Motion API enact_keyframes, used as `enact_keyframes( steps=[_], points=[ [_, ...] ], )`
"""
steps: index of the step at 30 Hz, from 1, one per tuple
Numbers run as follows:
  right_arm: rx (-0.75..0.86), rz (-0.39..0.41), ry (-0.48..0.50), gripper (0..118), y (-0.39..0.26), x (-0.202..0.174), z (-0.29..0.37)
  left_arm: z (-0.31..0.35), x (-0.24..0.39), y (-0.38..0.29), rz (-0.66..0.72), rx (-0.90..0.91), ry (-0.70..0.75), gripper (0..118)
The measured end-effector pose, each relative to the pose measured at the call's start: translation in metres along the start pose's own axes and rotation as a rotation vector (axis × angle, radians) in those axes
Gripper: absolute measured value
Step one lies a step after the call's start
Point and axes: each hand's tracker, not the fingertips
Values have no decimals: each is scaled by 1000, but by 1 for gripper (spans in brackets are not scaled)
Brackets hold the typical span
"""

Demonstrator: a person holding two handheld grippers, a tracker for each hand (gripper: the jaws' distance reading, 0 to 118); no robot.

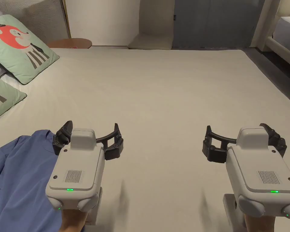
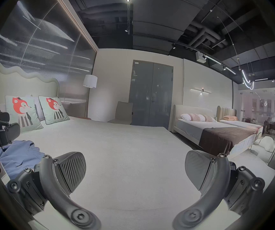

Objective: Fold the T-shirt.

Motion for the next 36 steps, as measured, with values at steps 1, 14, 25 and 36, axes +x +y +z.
enact_keyframes(
  steps=[1,14,25,36],
  points=[
    [1,-1,1,118,0,0,0,0,0,0,-2,-1,-1,110],
    [5,11,5,118,0,-1,-2,-1,-1,0,-5,5,0,110],
    [8,16,6,118,0,-1,-3,-1,-1,0,-12,7,3,110],
    [10,20,8,118,0,-1,-3,-1,-1,1,-9,10,2,110]
  ],
)
